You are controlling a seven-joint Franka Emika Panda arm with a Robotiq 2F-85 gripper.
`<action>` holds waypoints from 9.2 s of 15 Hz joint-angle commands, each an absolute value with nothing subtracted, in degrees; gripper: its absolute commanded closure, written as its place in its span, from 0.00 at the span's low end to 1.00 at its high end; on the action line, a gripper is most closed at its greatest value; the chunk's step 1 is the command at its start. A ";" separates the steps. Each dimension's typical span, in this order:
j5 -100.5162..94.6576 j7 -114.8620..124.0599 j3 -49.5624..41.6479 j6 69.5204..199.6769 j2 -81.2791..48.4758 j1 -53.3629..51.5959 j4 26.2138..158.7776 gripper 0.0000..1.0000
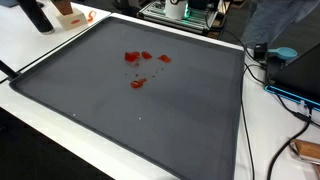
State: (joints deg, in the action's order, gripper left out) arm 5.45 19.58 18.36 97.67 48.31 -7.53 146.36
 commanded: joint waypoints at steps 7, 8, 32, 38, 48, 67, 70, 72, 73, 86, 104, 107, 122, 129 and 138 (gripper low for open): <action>4.79 18.44 18.06 99.84 46.44 -7.69 145.65 0.25; 4.77 18.64 18.12 99.88 46.61 -7.75 145.74 0.26; 5.02 19.12 18.05 100.26 46.59 -7.90 145.37 0.87; 5.02 19.12 18.05 100.27 46.57 -7.90 145.37 0.87; 5.02 19.12 18.05 100.27 46.57 -7.90 145.36 0.87; 11.58 1.38 -5.40 123.42 32.20 -1.92 141.96 0.97; 19.31 -8.88 -12.28 123.44 26.30 -3.30 139.99 0.97; 26.17 -17.45 -16.40 122.24 22.63 -4.06 138.69 0.97; 29.70 -21.72 -18.08 121.46 20.90 -4.25 138.03 0.97; 48.80 -36.58 -15.87 115.65 1.19 4.53 134.80 0.97; 53.72 -35.33 -12.14 122.40 -6.52 10.00 135.82 0.97; 53.16 -33.76 -11.70 124.27 -6.37 9.80 136.09 0.97; 41.67 -11.12 -7.38 127.06 2.60 6.79 137.99 0.97; 19.83 12.09 -2.26 125.95 8.81 3.97 136.85 0.97; -7.64 40.01 6.94 120.87 8.07 1.30 133.32 0.97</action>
